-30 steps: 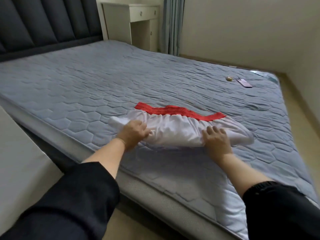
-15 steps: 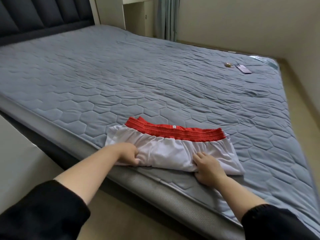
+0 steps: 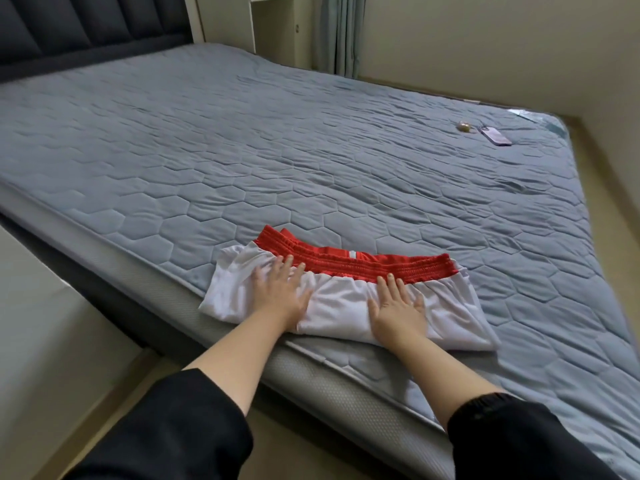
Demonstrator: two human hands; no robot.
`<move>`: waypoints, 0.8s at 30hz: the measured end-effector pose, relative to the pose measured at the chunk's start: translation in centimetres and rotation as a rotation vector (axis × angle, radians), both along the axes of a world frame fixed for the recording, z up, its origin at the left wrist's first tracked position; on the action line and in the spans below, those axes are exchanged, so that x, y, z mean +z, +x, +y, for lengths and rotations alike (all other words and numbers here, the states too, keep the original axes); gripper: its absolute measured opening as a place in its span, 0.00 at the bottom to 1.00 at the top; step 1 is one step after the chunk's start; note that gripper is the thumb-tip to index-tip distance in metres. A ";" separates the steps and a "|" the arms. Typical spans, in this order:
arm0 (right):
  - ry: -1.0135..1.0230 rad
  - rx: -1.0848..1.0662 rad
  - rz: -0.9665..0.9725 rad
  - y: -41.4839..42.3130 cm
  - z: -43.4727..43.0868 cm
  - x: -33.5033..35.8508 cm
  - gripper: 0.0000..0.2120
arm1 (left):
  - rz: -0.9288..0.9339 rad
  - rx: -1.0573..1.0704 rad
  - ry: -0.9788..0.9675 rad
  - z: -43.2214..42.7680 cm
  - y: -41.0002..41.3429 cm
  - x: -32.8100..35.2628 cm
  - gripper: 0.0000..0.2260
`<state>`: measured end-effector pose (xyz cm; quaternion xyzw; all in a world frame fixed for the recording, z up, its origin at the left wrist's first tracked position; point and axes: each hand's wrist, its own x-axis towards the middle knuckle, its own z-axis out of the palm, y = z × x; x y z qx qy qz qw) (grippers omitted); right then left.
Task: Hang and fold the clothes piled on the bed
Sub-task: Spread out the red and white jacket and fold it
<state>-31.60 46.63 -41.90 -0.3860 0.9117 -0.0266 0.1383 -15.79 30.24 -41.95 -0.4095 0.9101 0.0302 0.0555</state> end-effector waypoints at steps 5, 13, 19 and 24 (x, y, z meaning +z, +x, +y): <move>-0.383 -0.085 -0.093 2.0 -2.6 1.8 0.27 | 0.070 0.459 0.107 -4.4 5.6 0.5 0.41; -0.952 -0.359 -0.866 3.6 -7.5 2.2 0.22 | 0.736 0.813 0.852 -6.4 4.7 3.7 0.33; -0.950 -0.417 -0.948 4.0 -7.5 0.0 0.23 | 0.967 0.719 1.334 -4.7 4.9 5.5 0.08; -0.977 -0.462 -1.265 6.5 -9.4 0.9 0.22 | 1.188 0.469 1.307 -4.4 6.0 8.5 0.05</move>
